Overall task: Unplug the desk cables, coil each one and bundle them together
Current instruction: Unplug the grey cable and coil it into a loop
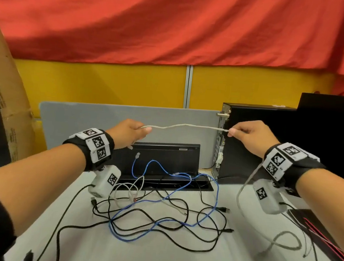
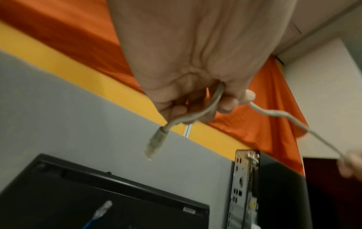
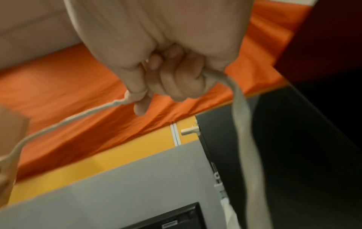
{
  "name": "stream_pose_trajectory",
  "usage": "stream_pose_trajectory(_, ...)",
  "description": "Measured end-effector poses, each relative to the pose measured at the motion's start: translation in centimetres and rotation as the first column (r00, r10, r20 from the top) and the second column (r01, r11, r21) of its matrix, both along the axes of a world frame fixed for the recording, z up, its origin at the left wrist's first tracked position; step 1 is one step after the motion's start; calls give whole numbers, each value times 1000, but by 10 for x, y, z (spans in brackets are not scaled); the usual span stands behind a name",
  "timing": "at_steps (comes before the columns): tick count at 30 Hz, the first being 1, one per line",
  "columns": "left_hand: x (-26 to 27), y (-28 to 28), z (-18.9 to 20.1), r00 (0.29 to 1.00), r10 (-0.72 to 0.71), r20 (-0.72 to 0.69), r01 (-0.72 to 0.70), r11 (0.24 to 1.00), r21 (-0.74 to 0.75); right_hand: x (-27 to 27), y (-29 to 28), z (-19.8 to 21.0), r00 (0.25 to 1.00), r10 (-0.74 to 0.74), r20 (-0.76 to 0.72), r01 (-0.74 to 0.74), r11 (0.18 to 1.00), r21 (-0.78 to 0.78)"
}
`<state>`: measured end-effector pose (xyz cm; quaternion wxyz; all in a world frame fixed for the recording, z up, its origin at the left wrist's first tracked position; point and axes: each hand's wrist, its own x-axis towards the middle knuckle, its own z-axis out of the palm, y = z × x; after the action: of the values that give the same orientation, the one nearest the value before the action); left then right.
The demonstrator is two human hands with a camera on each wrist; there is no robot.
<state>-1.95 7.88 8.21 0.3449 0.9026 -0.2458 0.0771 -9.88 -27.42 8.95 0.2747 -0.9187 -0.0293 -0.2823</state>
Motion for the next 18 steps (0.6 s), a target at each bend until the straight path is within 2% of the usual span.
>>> stream_pose_trajectory(3,-6,-5,2,990,-84,-112,61,979,-194,5,-2,-6,1000,-22,-13,23,1000,15)
stream_pose_trajectory(6,-11,-5,7,973,-94,-208,19,942,-335,9,-7,-12,998,-67,-20,67,998,3)
stream_pose_trajectory(8,-11,-2,9,963,-128,-239,26,921,-389,10,-12,-17,995,-94,-39,94,996,-11)
stream_pose_trajectory(9,-10,0,8,967,-126,-220,37,929,-369,10,-14,-18,993,-106,-47,105,994,-25)
stream_pose_trajectory(10,-10,2,7,982,-95,-165,43,954,-296,10,-16,-20,992,-115,-55,113,993,-44)
stream_pose_trajectory(12,-7,6,5,999,-15,33,16,999,-34,8,-18,-24,990,-119,-73,112,989,-92)
stream_pose_trajectory(13,-6,8,6,992,-10,129,-3,995,101,6,-18,-26,991,-111,-79,101,988,-116)
stream_pose_trajectory(15,-6,14,8,970,-22,241,-51,954,295,4,-17,-30,994,-83,-73,71,986,-153)
stream_pose_trajectory(18,-8,24,9,943,-8,333,-153,878,453,3,-13,-30,998,-38,-43,31,990,-140)
